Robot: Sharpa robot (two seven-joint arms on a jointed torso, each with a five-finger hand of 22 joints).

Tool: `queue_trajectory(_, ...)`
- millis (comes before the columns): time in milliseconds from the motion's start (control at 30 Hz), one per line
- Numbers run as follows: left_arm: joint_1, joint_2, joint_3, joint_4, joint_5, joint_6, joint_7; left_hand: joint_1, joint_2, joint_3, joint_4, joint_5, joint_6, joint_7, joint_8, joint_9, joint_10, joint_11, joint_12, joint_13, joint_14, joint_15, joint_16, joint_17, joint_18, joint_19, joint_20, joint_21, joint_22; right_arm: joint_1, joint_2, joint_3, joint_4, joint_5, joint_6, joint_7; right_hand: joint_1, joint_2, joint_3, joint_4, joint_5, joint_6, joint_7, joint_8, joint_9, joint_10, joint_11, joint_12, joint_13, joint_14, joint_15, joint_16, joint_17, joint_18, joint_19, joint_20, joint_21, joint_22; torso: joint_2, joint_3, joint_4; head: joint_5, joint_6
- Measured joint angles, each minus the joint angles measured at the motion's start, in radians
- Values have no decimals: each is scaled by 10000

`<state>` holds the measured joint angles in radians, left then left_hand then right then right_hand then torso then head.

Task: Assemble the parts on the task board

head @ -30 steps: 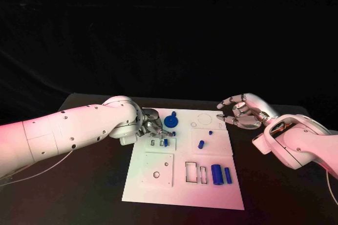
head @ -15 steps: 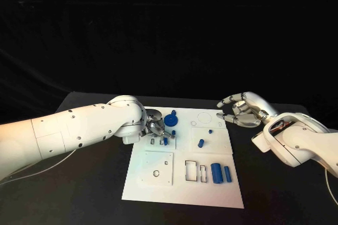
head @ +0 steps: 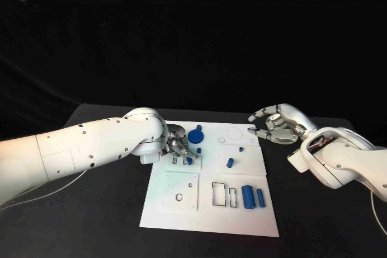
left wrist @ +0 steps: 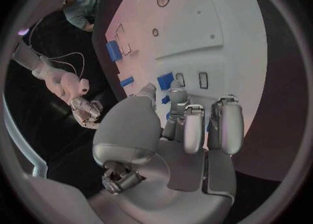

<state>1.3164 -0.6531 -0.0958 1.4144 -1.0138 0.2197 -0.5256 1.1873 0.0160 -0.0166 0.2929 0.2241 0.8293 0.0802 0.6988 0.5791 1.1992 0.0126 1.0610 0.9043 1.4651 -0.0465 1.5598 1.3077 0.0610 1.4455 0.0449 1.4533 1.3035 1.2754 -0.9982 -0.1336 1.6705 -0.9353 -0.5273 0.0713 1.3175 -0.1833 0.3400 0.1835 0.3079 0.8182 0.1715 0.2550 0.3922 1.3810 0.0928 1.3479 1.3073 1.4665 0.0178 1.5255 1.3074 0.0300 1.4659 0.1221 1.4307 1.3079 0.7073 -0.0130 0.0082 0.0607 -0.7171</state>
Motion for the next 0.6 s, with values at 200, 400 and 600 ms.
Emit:
queue_trajectory(200, 0, 27, 0, 2, -3, 42, -7, 439, 43, 329, -2, 0, 0, 0, 0, 77, 0, 0, 40, 61, 0, 0, 39, -1, 1, 0, 0, 0, 33, -1, 9, -1, -10, 1, 0, -6, 0, 0, 29, 29, 56, 0, 0, 0, -1, -23, -22, 0, 0, 0, 0, 0, 0, 0, 0, 0, -47, 2, -1, 0, -7, -13, -18)
queue_trajectory(400, 0, 83, -2, -21, 11, 45, -8, 992, 28, 1210, 15, 0, -37, -38, -44, 172, -38, -38, 40, 88, 1, -72, 39, -1, 1, 0, 0, 39, 47, -2, 12, -1, -10, 3, 0, -7, 0, 0, 67, 12, 117, 0, 0, 39, -1, -36, -35, 0, 0, 0, 0, 0, -1, 0, 0, 0, -48, 1, 0, -1, -5, -33, -42)
queue_trajectory(600, 15, 93, -4, -34, 68, 27, -7, 1260, -510, 3381, 40, -9, -92, -19, -171, 286, -72, -75, 39, 81, 0, -72, 39, -1, 2, 37, -37, 39, 47, -2, 16, -1, -10, 5, 0, -8, 0, 0, 94, -15, 172, 0, 0, 39, -1, -36, -35, 0, 0, 0, 0, 0, -1, 0, 0, 0, -48, 0, -1, 3, -3, -35, -67)
